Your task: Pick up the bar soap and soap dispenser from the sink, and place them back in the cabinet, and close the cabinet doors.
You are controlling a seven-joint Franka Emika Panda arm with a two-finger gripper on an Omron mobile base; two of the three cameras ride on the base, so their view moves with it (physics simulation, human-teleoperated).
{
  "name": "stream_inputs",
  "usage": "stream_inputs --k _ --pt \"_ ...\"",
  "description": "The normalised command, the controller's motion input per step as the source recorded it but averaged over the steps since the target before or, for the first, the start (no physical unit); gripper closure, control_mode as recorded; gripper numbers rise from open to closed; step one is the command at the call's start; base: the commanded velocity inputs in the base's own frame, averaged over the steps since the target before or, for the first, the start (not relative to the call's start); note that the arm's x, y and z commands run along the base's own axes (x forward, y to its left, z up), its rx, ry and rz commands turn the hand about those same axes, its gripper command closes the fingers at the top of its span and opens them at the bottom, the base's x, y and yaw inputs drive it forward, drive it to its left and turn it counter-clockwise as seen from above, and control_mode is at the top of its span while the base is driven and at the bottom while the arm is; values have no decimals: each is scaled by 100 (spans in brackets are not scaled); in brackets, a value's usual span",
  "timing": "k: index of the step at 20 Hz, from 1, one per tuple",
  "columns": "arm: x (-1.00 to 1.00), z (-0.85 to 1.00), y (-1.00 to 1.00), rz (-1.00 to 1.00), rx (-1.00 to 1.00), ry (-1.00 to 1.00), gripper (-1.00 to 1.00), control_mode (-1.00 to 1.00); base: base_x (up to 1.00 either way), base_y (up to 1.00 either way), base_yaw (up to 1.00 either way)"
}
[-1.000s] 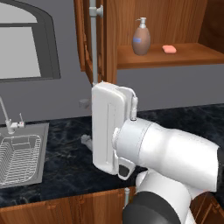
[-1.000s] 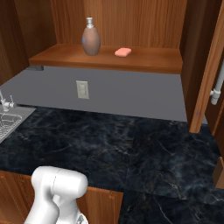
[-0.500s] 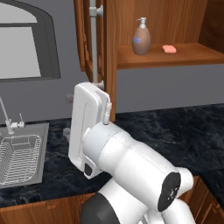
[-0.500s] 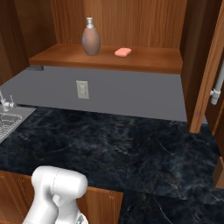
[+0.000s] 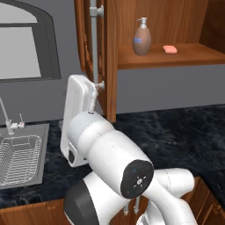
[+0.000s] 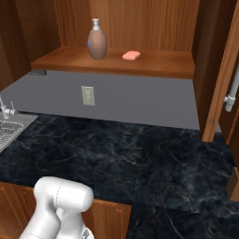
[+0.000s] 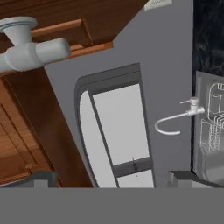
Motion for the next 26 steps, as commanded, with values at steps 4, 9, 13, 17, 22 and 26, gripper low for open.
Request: stream_inputs --k 4,9,13,17,22,26 --pt "20 0 1 -11 2 21 -100 -100 0 0 0" --pt "19 0 3 -9 3 19 -100 -100 0 0 0" --pt "11 -5 11 -8 4 7 -100 -100 0 0 0" --pt "1 0 7 -7 3 0 -100 -100 0 0 0" --pt "6 -3 0 -10 5 0 -100 -100 0 0 0" --pt "15 -2 0 -12 5 0 -100 -100 0 0 0"
